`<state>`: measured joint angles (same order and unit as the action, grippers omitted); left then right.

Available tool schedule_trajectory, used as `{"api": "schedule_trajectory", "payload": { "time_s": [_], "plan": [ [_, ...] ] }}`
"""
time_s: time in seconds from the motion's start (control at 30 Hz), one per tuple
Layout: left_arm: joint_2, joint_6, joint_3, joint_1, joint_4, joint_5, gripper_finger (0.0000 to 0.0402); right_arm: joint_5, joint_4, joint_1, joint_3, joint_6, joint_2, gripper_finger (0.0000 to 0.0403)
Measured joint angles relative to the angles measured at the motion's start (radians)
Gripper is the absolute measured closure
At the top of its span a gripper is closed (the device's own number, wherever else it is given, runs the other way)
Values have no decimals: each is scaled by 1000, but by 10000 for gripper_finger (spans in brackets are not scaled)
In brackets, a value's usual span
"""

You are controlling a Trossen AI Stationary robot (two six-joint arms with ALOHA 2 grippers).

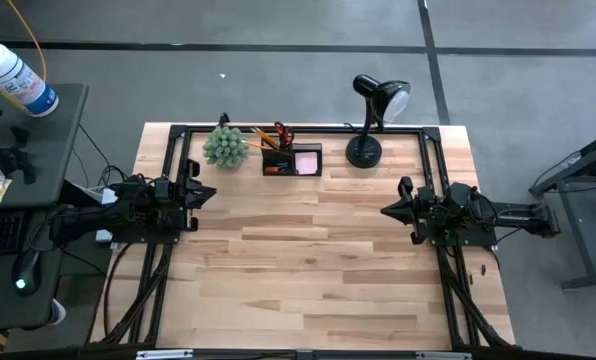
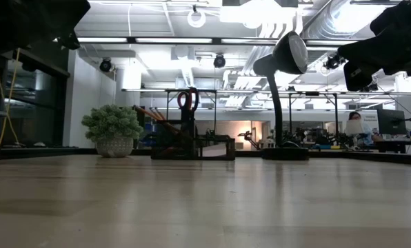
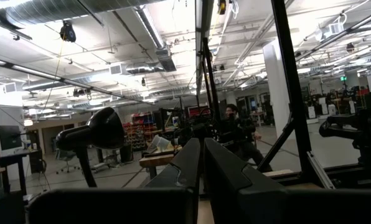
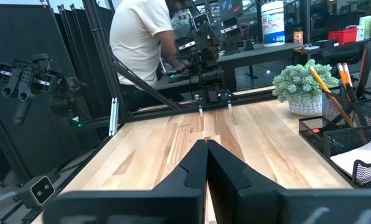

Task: Pick and place office supplies into organizer
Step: Return to Home Position

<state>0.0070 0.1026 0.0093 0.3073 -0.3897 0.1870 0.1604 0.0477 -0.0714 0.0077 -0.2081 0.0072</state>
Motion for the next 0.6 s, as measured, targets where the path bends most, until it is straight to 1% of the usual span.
{"api": "schedule_trajectory", "payload": {
  "time_s": [0.47, 0.6],
  "plan": [
    [0, 0, 0, 0, 0, 0, 389, 0, 0, 0, 0, 0, 0, 397],
    [0, 0, 0, 0, 0, 0, 389, 0, 0, 0, 0, 0, 0, 401]
  ]
}}
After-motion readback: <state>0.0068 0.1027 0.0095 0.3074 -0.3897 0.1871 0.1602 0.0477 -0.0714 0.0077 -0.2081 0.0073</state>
